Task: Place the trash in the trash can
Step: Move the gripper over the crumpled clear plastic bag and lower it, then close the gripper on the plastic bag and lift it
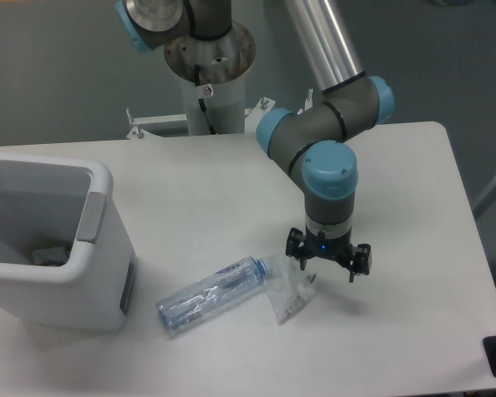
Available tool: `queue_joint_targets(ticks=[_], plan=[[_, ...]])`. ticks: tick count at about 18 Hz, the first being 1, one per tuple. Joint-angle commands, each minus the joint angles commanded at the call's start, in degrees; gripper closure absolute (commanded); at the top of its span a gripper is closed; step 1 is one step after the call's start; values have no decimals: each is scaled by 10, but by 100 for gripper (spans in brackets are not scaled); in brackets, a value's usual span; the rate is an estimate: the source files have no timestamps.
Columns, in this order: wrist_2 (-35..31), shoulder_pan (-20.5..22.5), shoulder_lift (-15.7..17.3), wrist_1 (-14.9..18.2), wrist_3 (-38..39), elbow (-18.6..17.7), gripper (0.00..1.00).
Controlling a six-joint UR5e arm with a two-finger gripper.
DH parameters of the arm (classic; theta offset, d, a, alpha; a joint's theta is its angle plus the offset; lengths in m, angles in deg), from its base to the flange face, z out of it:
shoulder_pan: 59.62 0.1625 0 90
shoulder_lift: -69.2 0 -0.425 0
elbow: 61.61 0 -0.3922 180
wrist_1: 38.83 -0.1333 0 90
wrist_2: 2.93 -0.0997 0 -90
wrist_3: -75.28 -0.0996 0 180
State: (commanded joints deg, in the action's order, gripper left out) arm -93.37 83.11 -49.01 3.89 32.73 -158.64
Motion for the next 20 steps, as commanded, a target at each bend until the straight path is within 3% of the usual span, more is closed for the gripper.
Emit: queue_joint_targets(ticks=[13,20], plan=[[-43,-20,-36,-1,25,8,3],[-44,-20,-42,0,28,8,88]])
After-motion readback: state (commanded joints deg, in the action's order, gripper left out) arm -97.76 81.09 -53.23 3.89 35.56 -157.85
